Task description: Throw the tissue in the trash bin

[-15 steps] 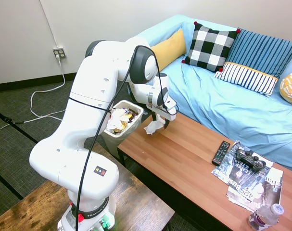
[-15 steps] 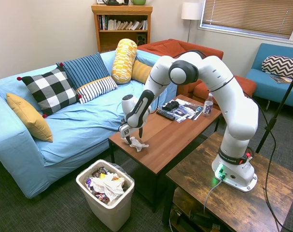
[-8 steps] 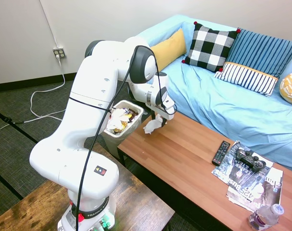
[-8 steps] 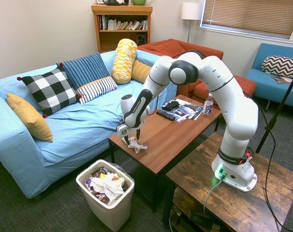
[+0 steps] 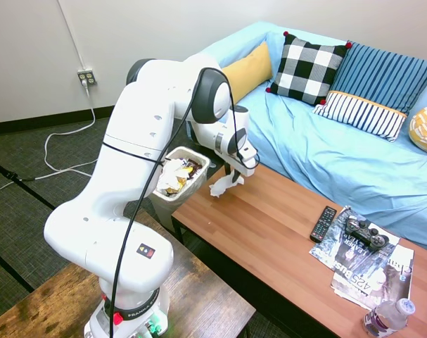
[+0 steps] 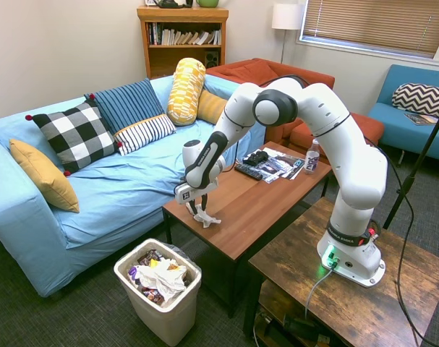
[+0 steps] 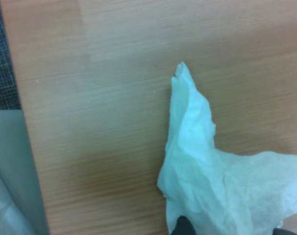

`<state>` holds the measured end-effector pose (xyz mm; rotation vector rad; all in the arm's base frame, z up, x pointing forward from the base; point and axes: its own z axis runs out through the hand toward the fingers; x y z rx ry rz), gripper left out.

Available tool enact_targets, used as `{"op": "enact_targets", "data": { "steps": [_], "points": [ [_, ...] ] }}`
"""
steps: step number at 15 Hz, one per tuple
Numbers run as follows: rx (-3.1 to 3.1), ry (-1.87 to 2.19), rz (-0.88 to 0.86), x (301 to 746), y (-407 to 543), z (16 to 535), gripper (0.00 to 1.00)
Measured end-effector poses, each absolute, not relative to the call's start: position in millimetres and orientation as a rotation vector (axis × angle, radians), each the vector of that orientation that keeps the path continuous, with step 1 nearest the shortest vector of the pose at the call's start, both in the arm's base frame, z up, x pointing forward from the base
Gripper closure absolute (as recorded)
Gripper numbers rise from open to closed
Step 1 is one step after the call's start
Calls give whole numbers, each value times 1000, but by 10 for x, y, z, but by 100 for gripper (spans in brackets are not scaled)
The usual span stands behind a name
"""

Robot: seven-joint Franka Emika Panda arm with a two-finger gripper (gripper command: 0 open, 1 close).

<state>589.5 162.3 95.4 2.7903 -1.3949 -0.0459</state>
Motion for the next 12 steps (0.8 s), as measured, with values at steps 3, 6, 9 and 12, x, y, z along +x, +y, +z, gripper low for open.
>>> {"op": "enact_targets", "data": {
  "steps": [3, 6, 9, 12],
  "points": [
    [2790, -1414, -46, 5920, 1572, 987, 100],
    [2791, -1433, -30, 5960, 1482, 1095, 100],
    [2840, -1404, -9, 5921, 1660, 1463, 100],
    [2911, -1258, 22, 5712, 2333, 1950, 100]
  ]
}}
